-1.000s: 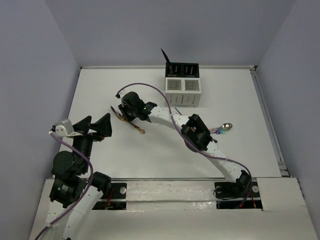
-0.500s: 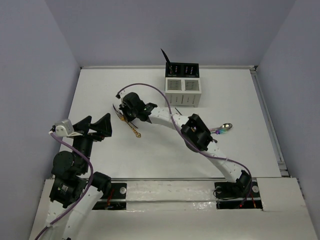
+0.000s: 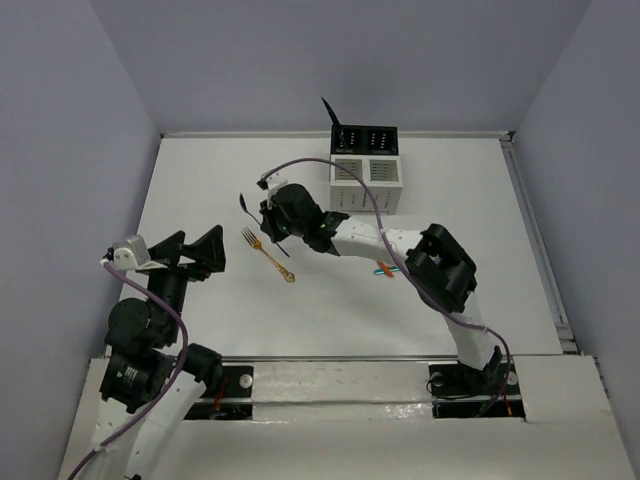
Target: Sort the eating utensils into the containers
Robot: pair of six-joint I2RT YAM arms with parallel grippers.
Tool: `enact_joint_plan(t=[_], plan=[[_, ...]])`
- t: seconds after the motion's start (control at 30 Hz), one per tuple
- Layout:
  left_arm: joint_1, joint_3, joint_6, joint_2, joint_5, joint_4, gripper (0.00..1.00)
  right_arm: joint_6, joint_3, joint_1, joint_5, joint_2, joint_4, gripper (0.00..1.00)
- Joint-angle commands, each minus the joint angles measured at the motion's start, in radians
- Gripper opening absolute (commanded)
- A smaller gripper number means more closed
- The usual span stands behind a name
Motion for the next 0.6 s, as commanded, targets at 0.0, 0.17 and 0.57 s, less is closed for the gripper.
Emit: enact_joint_plan(t=[0.0, 0.17, 0.57], plan=[[0.004, -0.008, -0.010, 0.019, 0.015, 0.052, 0.99, 0.048, -0.081, 0.006, 0.014, -0.105, 0.239, 0.00], [0.005, -0.007, -0.010, 0.022, 0.014, 0.048, 0.99, 0.075, -0.196, 0.006, 0.060, -0.200, 0.379, 0.00], [0.005, -0.013, -0.005, 0.025, 0.032, 0.055, 0.99, -0.096, -0.290, -0.138, 0.261, -0.412, 0.474, 0.00]])
